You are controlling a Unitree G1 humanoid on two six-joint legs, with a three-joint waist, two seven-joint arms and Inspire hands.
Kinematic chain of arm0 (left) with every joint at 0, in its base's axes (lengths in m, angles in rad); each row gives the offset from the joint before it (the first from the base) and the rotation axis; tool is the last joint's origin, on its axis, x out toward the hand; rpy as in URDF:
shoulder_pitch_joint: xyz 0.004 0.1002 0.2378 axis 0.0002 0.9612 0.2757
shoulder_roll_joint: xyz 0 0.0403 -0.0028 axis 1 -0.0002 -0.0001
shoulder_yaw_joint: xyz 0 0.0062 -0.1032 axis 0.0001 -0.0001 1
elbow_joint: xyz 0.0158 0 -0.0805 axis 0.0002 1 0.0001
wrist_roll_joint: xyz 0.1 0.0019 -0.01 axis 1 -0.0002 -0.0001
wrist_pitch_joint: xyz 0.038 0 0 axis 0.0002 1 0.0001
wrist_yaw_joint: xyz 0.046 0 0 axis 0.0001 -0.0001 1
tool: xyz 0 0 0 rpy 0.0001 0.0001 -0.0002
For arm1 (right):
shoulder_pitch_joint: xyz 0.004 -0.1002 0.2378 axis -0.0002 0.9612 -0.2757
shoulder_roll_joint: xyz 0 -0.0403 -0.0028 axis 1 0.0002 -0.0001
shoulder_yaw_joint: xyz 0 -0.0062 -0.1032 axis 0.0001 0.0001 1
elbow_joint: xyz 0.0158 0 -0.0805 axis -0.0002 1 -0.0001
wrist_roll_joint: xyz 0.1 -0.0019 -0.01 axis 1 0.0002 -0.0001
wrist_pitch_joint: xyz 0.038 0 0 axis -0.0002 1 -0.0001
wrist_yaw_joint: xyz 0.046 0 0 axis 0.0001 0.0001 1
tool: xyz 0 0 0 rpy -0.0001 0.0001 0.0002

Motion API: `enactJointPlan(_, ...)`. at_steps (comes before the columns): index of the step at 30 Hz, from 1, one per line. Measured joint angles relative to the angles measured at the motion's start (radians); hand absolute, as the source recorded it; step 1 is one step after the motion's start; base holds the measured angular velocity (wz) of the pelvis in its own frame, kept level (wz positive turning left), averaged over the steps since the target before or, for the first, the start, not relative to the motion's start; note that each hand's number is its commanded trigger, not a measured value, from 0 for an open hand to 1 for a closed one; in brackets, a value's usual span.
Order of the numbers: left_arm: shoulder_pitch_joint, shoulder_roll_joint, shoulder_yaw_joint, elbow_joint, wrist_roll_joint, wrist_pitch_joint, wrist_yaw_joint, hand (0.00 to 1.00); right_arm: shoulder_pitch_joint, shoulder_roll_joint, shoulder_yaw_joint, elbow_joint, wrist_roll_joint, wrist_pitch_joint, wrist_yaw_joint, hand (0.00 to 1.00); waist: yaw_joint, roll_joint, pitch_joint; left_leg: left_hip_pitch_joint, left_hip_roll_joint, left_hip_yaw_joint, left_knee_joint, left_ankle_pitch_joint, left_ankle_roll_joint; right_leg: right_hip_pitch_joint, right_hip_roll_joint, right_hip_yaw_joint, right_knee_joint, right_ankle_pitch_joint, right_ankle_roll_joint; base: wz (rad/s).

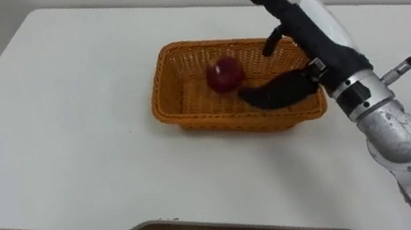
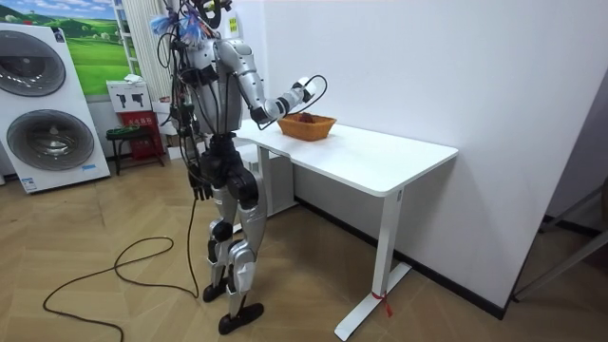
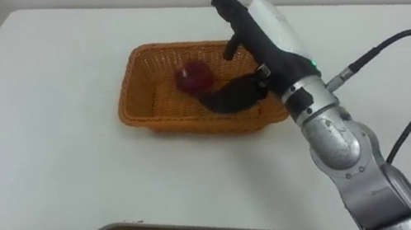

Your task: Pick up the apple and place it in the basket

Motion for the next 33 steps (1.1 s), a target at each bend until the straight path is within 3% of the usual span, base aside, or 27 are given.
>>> enactJointPlan(5,0.013,0.0,0.003,0.001,0.0,0.0,0.001,0.0,0.0,0.0,-0.031,0.0,0.004,-0.001,0.0,0.0,-0.025,0.001,0.0004,-0.002,-0.002,-0.007,0.002,0.0,0.0,0.003,0.0,-0.004,-0.002,0.0,0.0,0.05)
enactJointPlan(10,0.026,-0.002,0.03,0.004,0.001,0.001,0.014,0.0,0.0,0.0,-0.157,0.0,0.01,-0.002,-0.04,0.0,-0.051,0.005,0.0001,-0.002,-0.003,-0.011,0.003,0.0,0.0,0.003,-0.001,-0.006,-0.002,0.0,0.0,0.02)
enactJointPlan(14,0.037,-0.002,0.053,0.001,0.0,-0.001,0.038,0.0,0.0,0.0,-0.273,0.003,0.077,-0.015,-0.138,0.0,-0.073,0.006,-0.0026,0.008,0.0,0.004,-0.002,0.0,0.0,0.005,0.0,0.002,-0.002,0.0,0.0,-0.08)
enactJointPlan(16,0.054,-0.005,0.074,-0.007,0.007,-0.003,0.053,0.0,0.0,-0.001,-0.358,0.003,0.133,-0.039,-0.208,0.0,-0.101,0.005,-0.0045,0.01,0.0,0.004,-0.002,0.0,0.0,0.009,0.0,-0.003,-0.001,0.0,0.001,0.02)
enactJointPlan(23,0.098,-0.01,0.177,-0.029,0.008,-0.02,0.086,0.0,0.0,-0.01,-0.604,0.003,0.19,-0.047,-0.464,0.0,-0.168,-0.004,-0.011,0.018,0.001,0.01,-0.009,0.0,0.0,0.005,0.0,-0.002,0.0,0.0,0.001,-0.03)
enactJointPlan(25,0.112,-0.009,0.188,-0.025,0.0,-0.026,0.116,0.0,0.002,-0.016,-0.688,0.002,0.291,-0.056,-0.583,0.0,-0.185,-0.012,-0.0161,0.019,0.001,0.014,-0.01,0.0,0.0,0.009,0.001,0.002,0.001,0.0,0.001,-0.06)
enactJointPlan(28,0.114,-0.009,0.188,-0.016,-0.004,-0.029,0.132,0.0,0.003,-0.041,-0.752,0.002,0.379,-0.077,-0.705,0.0,-0.196,-0.017,-0.017,0.017,0.003,0.028,-0.008,0.0,0.0,0.003,0.001,0.014,0.002,0.0,0.001,-0.13)
enactJointPlan(30,0.115,-0.01,0.189,-0.015,-0.007,-0.029,0.145,0.0,0.004,-0.046,-0.825,0.001,0.451,-0.097,-0.813,0.0,-0.222,-0.02,-0.0185,0.014,0.003,0.029,-0.003,0.0,0.0,0.002,0.001,0.013,0.002,0.0,0.001,-0.03)
enactJointPlan(33,0.121,-0.01,0.203,-0.019,-0.008,-0.03,0.159,0.0,0.019,-0.047,-0.927,0.001,0.567,-0.131,-0.924,0.0,-0.249,-0.012,-0.02,0.003,0.003,0.028,-0.002,-0.001,0.0,-0.009,0.0,0.011,0.003,0.0,0.001,0.0)
